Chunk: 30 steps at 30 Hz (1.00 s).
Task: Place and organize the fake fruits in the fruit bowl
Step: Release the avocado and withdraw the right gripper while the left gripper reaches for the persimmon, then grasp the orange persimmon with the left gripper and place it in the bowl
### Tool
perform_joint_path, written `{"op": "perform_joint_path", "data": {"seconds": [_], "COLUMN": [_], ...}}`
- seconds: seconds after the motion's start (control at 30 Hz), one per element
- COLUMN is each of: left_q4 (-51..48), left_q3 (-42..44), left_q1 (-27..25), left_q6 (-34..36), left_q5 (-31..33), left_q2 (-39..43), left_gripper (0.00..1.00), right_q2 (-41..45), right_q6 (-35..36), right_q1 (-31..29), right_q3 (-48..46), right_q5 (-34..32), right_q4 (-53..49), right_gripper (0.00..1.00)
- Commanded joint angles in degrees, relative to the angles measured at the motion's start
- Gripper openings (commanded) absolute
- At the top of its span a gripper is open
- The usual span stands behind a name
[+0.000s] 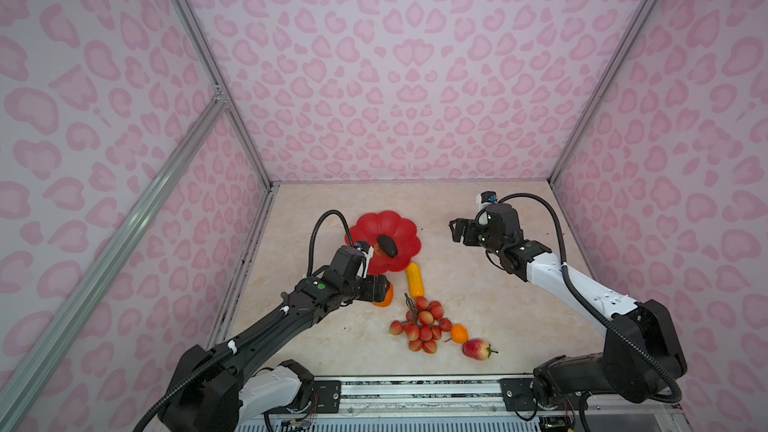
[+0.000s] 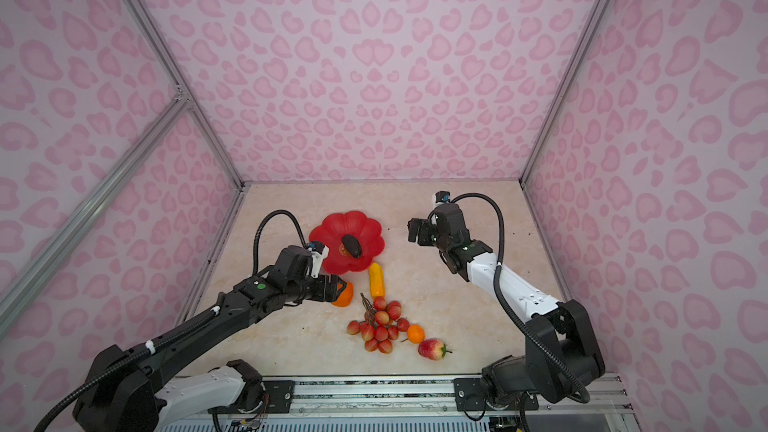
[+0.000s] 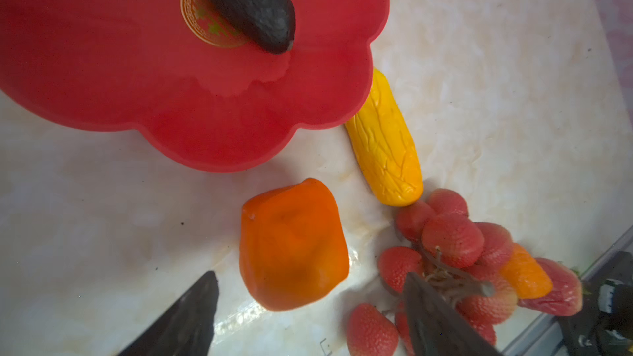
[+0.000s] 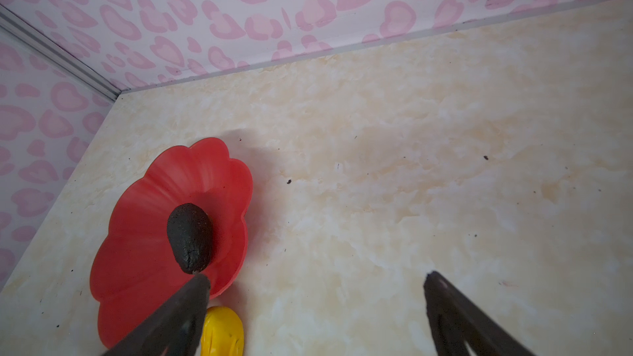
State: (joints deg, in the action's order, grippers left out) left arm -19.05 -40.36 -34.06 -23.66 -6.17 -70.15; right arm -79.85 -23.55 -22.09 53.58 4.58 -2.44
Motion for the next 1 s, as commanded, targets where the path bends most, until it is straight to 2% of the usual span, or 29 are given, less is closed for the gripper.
{"op": "perform_joint_path", "data": {"seconds": [0.0,0.23,0.3,0.4,0.53,0.6,0.7,0.8,0.87,0.97], "left_q4": [2.17,4.09,4.80,4.99,3.94,2.37,-0.73,-3.30,-3.87,-2.43], "left_q3": [-1.38,-3.07,-3.15,-2.76,-1.24,-0.65,-0.83,-3.19,-5.74,-9.46], "left_q1": [-1.49,-2.67,-2.73,-2.92,-3.23,-3.36,-3.37,-2.35,0.24,4.86], "left_q6": [-0.25,0.00,0.02,-0.07,0.25,0.70,1.24,0.98,1.44,3.18], "left_q5": [1.96,1.12,0.18,-0.98,-1.82,-2.58,-3.27,-1.19,-1.70,-3.33], "left_q2": [-3.85,-11.59,-13.25,-13.75,-10.54,-6.67,1.29,8.53,9.68,6.60], "left_gripper": [0.87,0.85,0.78,0.62,0.49,0.47,0.47,0.50,0.50,0.50], "right_q2": [0.93,2.86,3.17,3.40,3.22,2.89,2.46,2.13,1.93,1.63], "right_q6": [-0.78,-0.96,-1.13,-1.20,-1.22,-1.49,-1.82,-2.16,-2.26,-2.38], "right_q1": [0.29,1.33,1.66,1.99,2.31,2.42,2.57,2.71,2.75,2.80], "right_q3": [-0.80,-2.64,-3.02,-3.35,-3.37,-3.29,-3.34,-3.34,-3.44,-3.31], "right_q5": [0.78,0.52,0.61,0.78,0.87,1.03,1.21,0.96,0.78,1.02], "right_q4": [1.62,1.15,1.21,1.25,1.66,1.82,2.21,1.93,1.78,0.50], "right_gripper": [0.97,0.97,0.97,0.97,0.97,0.97,0.97,0.96,0.95,0.93]}}
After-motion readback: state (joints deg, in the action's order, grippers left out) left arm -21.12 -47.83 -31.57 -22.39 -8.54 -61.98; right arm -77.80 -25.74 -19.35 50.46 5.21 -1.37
